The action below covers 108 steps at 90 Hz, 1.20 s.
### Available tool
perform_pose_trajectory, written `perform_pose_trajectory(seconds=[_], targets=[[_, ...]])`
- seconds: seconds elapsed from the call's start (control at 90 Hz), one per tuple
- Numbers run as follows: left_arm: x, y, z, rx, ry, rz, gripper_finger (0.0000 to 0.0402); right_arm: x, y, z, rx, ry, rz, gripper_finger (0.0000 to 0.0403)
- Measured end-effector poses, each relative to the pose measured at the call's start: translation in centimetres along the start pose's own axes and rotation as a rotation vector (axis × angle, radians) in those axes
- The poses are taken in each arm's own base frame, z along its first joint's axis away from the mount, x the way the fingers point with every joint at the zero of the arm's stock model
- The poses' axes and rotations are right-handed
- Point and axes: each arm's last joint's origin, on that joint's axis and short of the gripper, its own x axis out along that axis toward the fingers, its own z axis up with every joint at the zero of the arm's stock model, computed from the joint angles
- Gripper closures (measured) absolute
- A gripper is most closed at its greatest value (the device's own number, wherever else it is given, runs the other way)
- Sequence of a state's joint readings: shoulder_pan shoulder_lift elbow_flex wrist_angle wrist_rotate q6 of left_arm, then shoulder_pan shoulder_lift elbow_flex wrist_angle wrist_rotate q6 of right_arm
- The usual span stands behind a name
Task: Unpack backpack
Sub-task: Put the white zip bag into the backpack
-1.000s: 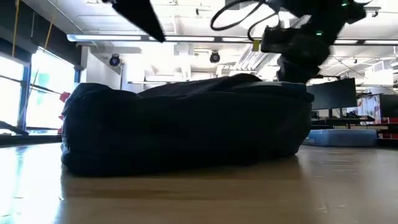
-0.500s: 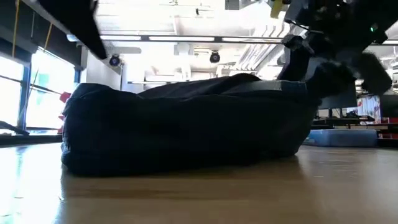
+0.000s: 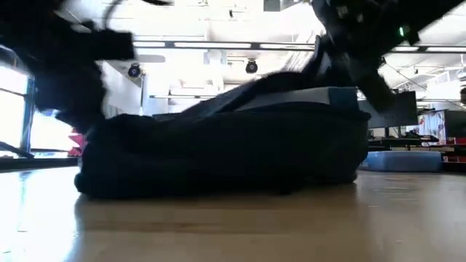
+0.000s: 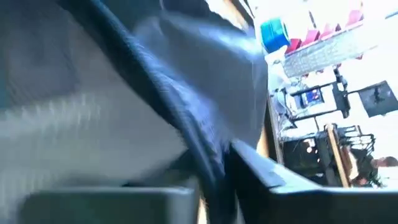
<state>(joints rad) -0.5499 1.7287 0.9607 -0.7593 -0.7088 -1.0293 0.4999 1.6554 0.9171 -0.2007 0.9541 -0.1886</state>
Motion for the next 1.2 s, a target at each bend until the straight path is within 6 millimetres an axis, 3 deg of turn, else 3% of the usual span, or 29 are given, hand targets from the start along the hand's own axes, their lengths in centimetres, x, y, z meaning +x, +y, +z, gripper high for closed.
perform_pose_trajectory(seconds=[0.067, 0.178, 0.267, 0.444, 0.6, 0.722, 0.844, 1.022, 1.2], targets=[[1.3, 0.9, 1.3, 0.048, -0.016, 0.055, 0.0305, -0.6, -0.7, 1.3, -0.018, -0.012, 0.016, 0.0390], [2.8, 2.6, 3.8, 0.130, -0.067, 0.165, 0.0305, -1.8, -2.0, 3.7, -0.016, -0.043, 0.023, 0.0397], [2.6, 4.1, 5.7, 0.181, -0.085, 0.245, 0.0305, -2.7, -3.2, 5.4, -0.043, -0.067, 0.035, 0.0401], [-2.3, 6.7, 8.5, 0.219, -0.123, 0.227, 0.0305, -3.4, -5.6, 7.9, -0.049, -0.122, 0.020, 0.0403], [-7.4, 7.5, 8.8, 0.145, -0.265, 0.075, 0.0305, -2.9, -7.3, 8.7, -0.072, -0.121, -0.011, 0.0403], [-9.9, 6.3, 8.3, 0.149, -0.373, -0.090, 0.0305, -2.1, -8.1, 8.8, -0.135, -0.117, -0.037, 0.0403], [-10.4, 3.7, 7.9, 0.209, -0.492, -0.196, 0.0304, -1.5, -8.7, 8.9, -0.115, -0.125, -0.032, 0.0403], [-8.3, 0.0, 8.4, 0.309, -0.658, -0.200, 0.0285, -1.2, -8.8, 8.8, -0.105, -0.132, -0.010, 0.0403], [-6.1, -1.7, 10.2, 0.297, -0.764, -0.045, 0.0249, -1.3, -8.7, 8.9, -0.056, -0.145, 0.014, 0.0403]])
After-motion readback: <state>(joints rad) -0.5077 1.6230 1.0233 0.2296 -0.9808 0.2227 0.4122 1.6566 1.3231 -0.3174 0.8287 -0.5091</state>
